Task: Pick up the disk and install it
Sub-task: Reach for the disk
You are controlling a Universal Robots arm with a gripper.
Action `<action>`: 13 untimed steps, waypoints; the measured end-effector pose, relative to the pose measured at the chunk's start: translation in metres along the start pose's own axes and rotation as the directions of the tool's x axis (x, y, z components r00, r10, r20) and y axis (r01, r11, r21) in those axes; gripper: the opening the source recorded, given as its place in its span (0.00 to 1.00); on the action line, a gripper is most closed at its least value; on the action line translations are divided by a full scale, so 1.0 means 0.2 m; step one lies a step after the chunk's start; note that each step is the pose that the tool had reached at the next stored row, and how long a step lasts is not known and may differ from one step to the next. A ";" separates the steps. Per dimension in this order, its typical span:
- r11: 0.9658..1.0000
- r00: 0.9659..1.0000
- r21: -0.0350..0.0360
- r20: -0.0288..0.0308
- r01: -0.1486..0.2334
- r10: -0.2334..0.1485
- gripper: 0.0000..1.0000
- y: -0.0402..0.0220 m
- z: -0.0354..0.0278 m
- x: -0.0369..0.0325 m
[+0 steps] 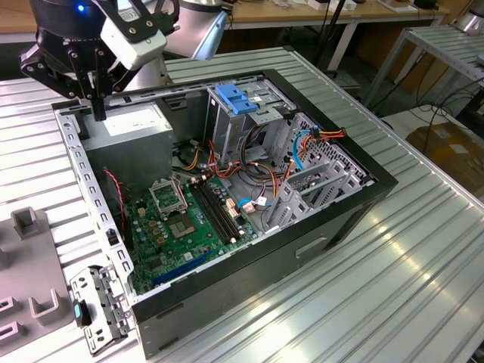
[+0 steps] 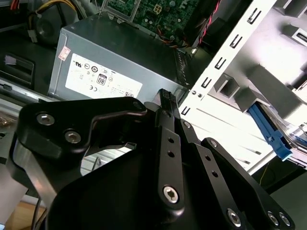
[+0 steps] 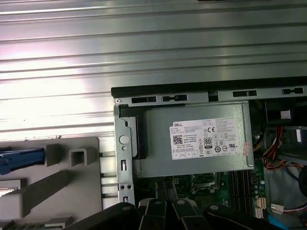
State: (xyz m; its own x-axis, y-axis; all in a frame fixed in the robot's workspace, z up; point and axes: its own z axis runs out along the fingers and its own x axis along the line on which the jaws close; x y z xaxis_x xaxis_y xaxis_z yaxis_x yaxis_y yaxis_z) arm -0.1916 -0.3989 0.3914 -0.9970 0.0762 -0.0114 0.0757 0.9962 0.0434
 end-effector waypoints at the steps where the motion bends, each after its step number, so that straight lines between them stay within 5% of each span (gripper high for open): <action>1: 1.000 1.000 0.000 -0.001 0.000 0.000 0.11 0.000 0.000 0.005; 13: 1.000 1.000 0.001 -0.008 0.000 0.000 0.11 -0.005 0.002 0.062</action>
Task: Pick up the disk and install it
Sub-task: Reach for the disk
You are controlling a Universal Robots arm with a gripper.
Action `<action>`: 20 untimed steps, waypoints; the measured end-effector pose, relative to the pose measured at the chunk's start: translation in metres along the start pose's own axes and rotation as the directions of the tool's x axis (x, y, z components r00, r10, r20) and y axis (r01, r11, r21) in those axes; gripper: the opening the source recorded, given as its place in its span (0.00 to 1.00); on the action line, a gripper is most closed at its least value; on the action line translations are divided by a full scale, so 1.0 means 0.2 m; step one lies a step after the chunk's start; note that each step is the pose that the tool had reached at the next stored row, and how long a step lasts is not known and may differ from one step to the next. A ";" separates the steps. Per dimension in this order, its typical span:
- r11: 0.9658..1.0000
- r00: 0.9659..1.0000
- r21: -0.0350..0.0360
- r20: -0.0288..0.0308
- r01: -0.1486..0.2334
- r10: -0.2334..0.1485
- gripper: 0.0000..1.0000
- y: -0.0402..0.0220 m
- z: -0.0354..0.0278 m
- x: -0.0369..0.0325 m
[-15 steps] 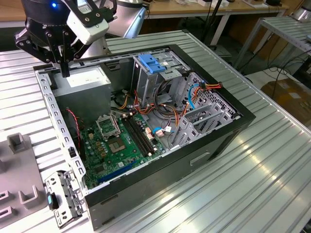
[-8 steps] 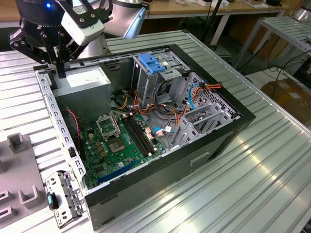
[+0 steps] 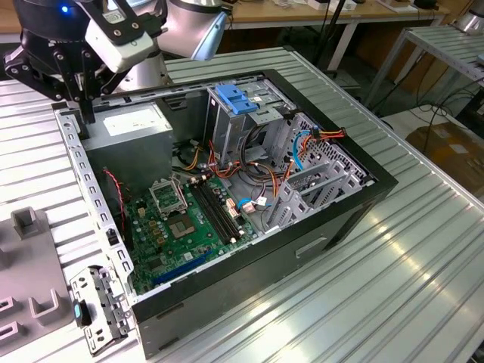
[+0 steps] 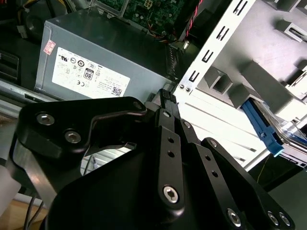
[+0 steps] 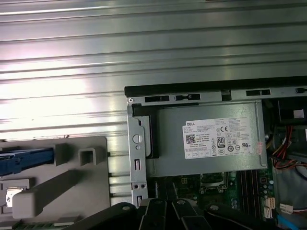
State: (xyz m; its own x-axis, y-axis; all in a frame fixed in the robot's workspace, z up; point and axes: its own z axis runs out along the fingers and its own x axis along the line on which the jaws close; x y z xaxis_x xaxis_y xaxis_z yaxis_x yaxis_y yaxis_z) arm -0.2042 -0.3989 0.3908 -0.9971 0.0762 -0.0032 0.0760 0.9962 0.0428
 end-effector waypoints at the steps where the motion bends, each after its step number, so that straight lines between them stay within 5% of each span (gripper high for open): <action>1: 1.000 1.000 0.000 -0.001 0.000 0.000 0.11 0.000 0.000 0.003; 20: 1.000 1.000 0.001 -0.010 0.000 0.000 0.11 -0.007 0.005 0.084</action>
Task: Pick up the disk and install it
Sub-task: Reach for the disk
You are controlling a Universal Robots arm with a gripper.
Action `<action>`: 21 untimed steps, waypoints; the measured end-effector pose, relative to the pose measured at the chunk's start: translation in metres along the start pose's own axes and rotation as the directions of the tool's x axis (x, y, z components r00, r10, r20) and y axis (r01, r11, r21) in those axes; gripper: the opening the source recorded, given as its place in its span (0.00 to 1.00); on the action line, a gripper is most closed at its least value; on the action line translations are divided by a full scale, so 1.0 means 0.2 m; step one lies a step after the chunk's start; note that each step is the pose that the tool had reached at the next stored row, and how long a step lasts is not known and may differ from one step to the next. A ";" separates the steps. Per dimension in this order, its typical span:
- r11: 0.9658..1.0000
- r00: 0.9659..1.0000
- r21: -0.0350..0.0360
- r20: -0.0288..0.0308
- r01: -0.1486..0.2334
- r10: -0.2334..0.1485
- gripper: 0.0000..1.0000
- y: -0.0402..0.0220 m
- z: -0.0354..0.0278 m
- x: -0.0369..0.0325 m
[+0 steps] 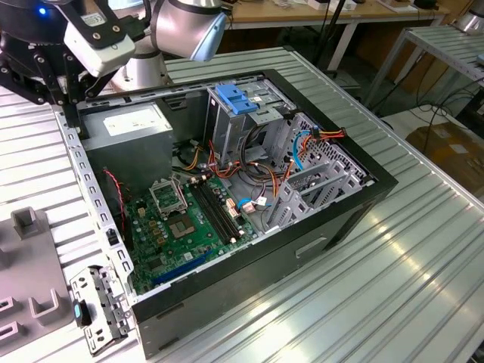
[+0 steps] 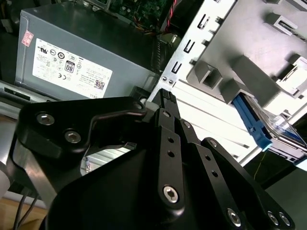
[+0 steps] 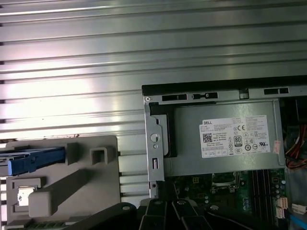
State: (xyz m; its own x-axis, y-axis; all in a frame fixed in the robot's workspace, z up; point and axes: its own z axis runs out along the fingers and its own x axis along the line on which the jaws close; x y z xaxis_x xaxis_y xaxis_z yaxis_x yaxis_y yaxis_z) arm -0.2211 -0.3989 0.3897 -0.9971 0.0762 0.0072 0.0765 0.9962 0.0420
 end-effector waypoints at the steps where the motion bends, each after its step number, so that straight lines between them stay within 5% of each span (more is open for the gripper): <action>1: 1.000 1.000 0.000 -0.001 0.000 0.000 0.11 -0.001 0.000 0.009; 21: 1.000 1.000 0.001 -0.010 0.000 0.000 0.11 -0.013 0.006 0.165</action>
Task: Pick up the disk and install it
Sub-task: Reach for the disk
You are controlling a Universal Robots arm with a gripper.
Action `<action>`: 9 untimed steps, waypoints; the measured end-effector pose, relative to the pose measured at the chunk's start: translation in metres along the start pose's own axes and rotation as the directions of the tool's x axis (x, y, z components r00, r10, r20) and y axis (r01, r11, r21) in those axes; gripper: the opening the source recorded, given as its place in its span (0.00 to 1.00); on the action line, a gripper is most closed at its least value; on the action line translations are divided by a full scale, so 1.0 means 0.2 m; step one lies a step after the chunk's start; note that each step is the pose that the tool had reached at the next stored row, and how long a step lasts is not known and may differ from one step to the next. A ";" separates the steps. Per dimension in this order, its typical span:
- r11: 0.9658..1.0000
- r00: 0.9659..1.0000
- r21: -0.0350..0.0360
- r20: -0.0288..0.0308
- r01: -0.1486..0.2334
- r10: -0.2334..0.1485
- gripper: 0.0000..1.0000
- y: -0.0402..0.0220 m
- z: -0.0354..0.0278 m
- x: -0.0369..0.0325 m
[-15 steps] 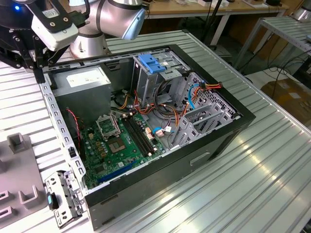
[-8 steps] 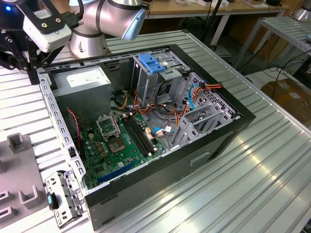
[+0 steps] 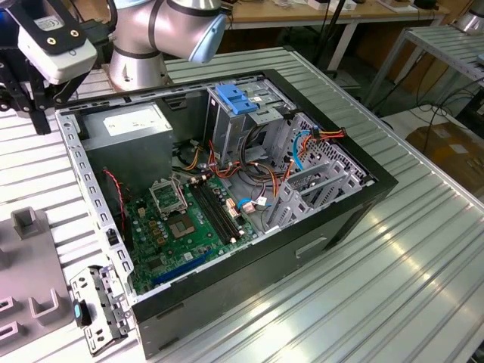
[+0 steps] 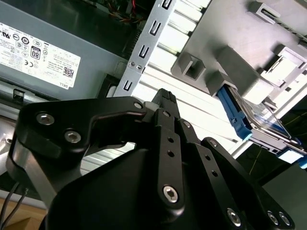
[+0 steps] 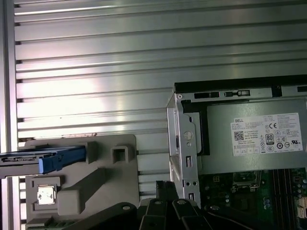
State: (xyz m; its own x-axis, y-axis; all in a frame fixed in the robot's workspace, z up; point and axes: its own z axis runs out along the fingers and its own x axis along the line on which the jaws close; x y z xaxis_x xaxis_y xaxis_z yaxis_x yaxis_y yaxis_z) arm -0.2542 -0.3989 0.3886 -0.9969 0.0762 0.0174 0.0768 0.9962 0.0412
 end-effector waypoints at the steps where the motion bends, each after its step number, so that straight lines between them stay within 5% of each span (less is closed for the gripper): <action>1: 1.000 1.000 0.000 -0.001 0.000 0.000 0.11 0.000 0.000 0.006; 9: 1.000 1.000 0.000 -0.005 0.000 0.000 0.11 -0.003 0.002 0.043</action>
State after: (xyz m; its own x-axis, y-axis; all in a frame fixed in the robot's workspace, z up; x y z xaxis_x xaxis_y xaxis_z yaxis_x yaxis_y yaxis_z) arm -0.2628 -0.3989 0.3883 -0.9968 0.0762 0.0224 0.0771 0.9962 0.0408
